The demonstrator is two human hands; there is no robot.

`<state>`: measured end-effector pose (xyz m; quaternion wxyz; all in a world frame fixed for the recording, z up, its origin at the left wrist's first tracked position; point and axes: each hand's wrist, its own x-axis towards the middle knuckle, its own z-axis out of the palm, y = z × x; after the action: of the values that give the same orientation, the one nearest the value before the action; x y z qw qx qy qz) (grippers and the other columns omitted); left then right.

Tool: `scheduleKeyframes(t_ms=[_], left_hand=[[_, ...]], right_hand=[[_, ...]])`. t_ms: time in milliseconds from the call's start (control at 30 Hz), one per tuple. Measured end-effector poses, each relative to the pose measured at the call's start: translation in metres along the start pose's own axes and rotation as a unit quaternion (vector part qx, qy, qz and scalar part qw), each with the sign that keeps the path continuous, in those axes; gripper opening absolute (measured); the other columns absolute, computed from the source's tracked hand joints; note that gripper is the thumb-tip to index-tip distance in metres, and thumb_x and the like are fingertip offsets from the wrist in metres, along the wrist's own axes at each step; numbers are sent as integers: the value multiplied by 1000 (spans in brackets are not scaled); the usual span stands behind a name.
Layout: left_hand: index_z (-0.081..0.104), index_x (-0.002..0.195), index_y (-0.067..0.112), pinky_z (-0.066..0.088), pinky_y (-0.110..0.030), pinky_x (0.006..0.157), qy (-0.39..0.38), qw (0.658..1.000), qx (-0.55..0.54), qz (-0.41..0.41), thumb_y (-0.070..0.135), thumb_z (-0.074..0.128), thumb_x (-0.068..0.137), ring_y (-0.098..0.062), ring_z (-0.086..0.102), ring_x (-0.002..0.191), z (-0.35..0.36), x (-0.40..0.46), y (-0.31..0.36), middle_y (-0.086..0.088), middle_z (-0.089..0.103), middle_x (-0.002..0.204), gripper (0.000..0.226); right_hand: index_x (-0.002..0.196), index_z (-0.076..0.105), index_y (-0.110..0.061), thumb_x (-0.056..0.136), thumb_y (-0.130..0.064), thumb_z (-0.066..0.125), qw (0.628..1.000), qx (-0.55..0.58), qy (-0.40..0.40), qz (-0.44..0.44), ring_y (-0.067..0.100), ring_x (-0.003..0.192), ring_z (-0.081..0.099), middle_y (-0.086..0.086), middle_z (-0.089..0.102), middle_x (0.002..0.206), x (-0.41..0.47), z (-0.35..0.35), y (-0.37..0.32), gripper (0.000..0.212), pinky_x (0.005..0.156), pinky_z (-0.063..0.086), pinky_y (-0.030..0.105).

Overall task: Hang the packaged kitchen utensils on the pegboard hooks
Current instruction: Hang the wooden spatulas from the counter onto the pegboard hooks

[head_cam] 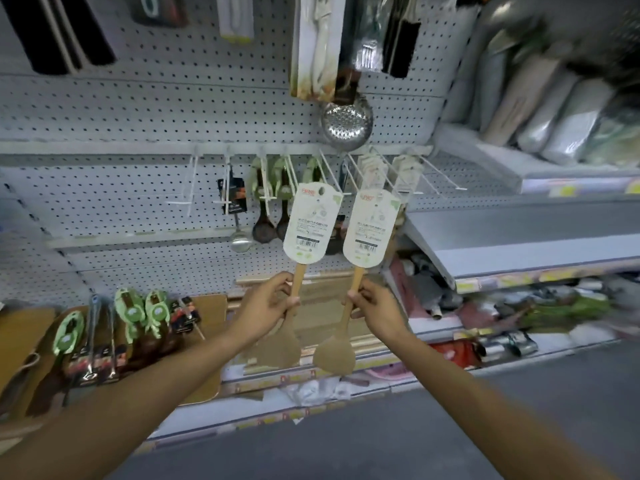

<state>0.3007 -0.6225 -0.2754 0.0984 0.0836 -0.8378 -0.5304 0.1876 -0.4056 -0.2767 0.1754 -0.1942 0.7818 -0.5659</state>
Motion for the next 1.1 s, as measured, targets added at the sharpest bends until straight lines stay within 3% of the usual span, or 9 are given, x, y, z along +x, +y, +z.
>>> scheduleKeyframes(t_ms=[100, 167, 233, 400, 633, 833, 1100], left_hand=[[61, 101, 27, 64, -44, 74, 8, 1000, -10, -5, 12, 67, 93, -15, 74, 81, 28, 21, 13, 4, 66, 90, 18], [61, 101, 20, 63, -48, 74, 2, 999, -31, -13, 9, 66, 94, -19, 74, 81, 41, 31, 19, -8, 65, 93, 14], [62, 99, 18, 62, -50, 76, -6, 999, -31, -21, 10, 66, 94, -22, 75, 79, 52, 45, 20, -9, 67, 92, 11], [62, 98, 24, 60, -52, 83, -52, 998, -25, -5, 17, 66, 94, -16, 75, 86, 71, 77, 15, 1, 69, 92, 8], [65, 108, 28, 60, -42, 89, -105, 993, -48, 19, 23, 67, 95, -14, 73, 95, 90, 113, 21, 3, 72, 100, 14], [66, 112, 22, 60, -38, 87, -115, 992, -46, 10, 19, 67, 94, -11, 75, 90, 102, 128, 28, 8, 74, 101, 18], [68, 112, 22, 61, -39, 85, -106, 994, -17, -7, 16, 68, 94, -9, 74, 91, 128, 149, 27, 14, 72, 99, 19]], right_hand=[[89, 58, -17, 96, -10, 58, 1000, 4, 24, -9, 28, 85, 68, 25, 69, 92, 15, -32, 12, 10, 66, 57, 27], [90, 59, -17, 95, -8, 61, 999, 4, 39, -10, 31, 87, 69, 25, 70, 91, 22, -47, 20, 10, 72, 59, 36], [90, 61, -14, 94, -9, 61, 999, 15, 47, 3, 30, 88, 71, 22, 72, 89, 28, -60, 28, 7, 76, 59, 42], [85, 63, -15, 100, -21, 54, 997, 22, 75, 26, 27, 82, 71, 8, 73, 82, 48, -87, 48, 18, 73, 60, 41], [79, 59, -10, 101, -18, 51, 994, 20, 98, 51, 24, 71, 68, 23, 67, 82, 66, -128, 63, 25, 60, 56, 30], [77, 58, -12, 100, -18, 53, 991, 32, 105, 81, 32, 70, 69, 22, 68, 79, 86, -150, 84, 24, 68, 59, 52], [76, 58, -10, 99, -25, 54, 990, 11, 94, 107, 42, 74, 66, 29, 65, 81, 115, -178, 102, 27, 70, 57, 59]])
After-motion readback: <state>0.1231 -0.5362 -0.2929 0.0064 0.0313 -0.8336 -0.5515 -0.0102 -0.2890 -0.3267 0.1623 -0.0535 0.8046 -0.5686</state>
